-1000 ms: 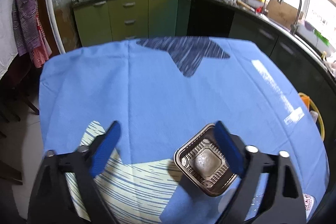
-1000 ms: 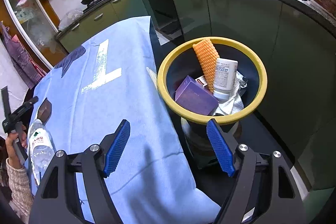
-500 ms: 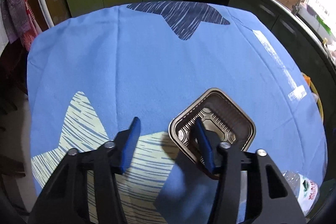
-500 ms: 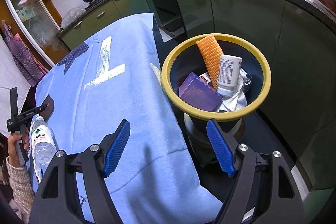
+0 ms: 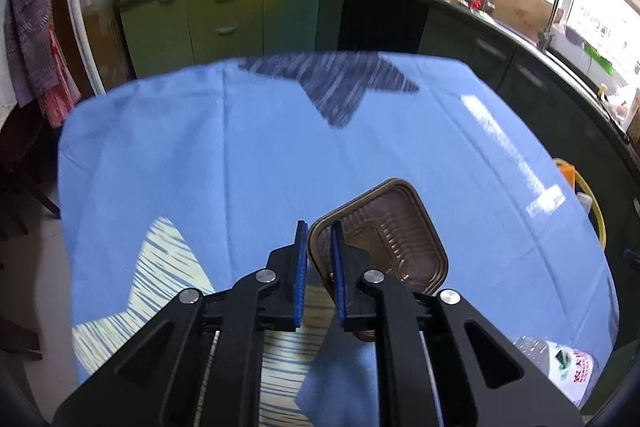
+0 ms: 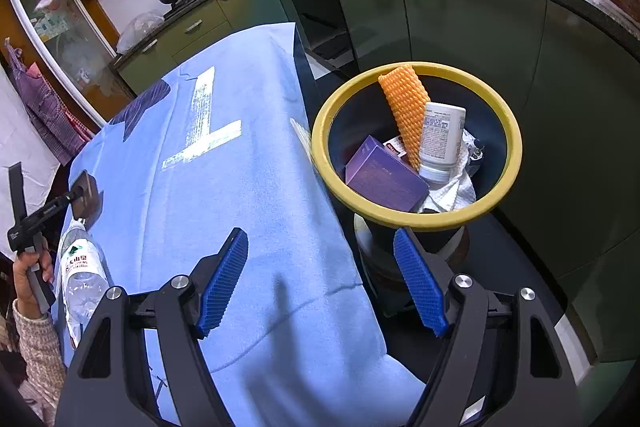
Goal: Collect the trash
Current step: 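Carry the brown tray over the bin and open the left gripper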
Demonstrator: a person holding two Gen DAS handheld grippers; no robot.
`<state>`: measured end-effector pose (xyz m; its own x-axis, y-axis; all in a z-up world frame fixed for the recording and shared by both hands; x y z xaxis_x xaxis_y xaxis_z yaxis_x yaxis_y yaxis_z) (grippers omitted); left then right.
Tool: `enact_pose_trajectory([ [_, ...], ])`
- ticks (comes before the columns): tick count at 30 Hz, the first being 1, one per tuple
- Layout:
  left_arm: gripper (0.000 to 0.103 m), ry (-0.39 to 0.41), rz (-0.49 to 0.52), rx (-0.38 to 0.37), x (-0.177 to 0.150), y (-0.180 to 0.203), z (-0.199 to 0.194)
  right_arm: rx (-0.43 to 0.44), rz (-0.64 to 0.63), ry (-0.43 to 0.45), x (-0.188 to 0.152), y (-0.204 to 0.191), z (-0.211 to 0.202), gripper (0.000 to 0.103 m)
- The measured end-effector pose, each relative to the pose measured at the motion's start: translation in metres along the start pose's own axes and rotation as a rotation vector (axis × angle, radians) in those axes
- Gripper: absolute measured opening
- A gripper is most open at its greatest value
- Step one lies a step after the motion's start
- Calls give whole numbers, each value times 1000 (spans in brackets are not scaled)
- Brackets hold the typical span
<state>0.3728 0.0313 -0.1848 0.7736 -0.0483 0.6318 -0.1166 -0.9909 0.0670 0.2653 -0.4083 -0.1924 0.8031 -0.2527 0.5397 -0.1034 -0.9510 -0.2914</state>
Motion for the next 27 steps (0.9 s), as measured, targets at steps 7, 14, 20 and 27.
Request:
enact_pose_trajectory([
  [7,11,66,34,-30,21,17,-31,3,9,20,3,4,-6,75],
  [14,11,61,196,-187,55,112,-73,-27,22,80,7,18,-27,75],
  [20,11,-63,331,-386,71,237,-70,-27,52,124,6,40,-47,75],
  [27,11,-210,468,-432,64,374,-11,5,132,175,1,78,-66,75],
])
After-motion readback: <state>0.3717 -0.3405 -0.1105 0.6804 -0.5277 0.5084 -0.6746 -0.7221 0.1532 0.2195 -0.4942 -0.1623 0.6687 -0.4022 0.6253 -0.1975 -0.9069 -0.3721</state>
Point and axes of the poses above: each gripper's, at about its wrist camera, not at the fingertips, and z roughly the way its jaws point, y to its right, x to its top, the point moved 7 cm from there along z, roughly the way its jaws point, and after that the axes turned 1 degree about -y, right-handed, at the moved point
